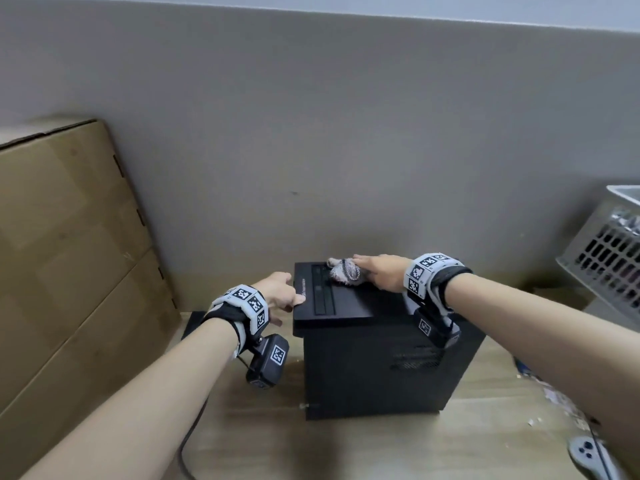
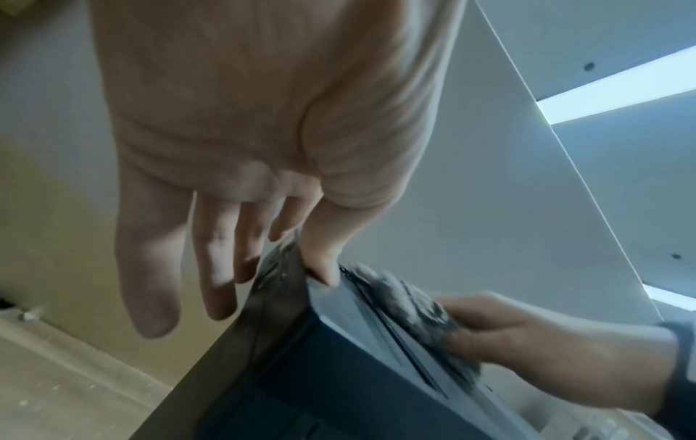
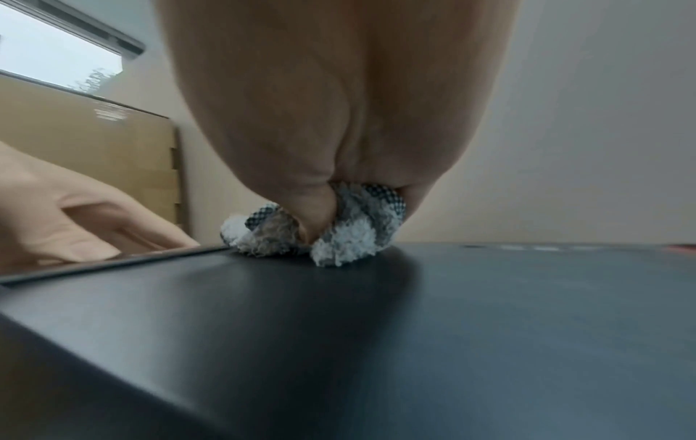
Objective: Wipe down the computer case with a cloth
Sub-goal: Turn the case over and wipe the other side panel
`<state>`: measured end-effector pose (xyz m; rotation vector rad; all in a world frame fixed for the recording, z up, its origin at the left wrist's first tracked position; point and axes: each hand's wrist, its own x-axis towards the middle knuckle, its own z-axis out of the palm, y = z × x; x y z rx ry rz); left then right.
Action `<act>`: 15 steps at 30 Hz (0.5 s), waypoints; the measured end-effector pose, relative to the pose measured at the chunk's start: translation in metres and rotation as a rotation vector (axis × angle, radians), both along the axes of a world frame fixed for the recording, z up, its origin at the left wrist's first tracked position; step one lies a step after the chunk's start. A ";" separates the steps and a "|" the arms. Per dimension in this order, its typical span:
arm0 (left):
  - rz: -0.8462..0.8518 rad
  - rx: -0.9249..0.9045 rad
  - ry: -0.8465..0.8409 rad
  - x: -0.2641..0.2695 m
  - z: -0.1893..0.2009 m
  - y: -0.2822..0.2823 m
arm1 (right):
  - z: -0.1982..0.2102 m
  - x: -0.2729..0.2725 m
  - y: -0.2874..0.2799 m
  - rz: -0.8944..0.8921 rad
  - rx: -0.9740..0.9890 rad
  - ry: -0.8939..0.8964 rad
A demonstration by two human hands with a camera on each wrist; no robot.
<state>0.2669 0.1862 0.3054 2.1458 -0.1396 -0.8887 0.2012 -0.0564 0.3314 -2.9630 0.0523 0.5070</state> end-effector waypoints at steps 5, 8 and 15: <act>-0.101 0.165 -0.097 0.012 0.005 -0.017 | 0.003 -0.036 -0.080 -0.165 -0.047 0.000; -0.095 0.227 -0.117 0.013 0.008 -0.030 | -0.010 -0.054 -0.140 -0.218 -0.068 -0.048; -0.069 0.377 -0.221 0.027 -0.003 -0.047 | -0.009 -0.094 -0.163 -0.177 0.009 -0.208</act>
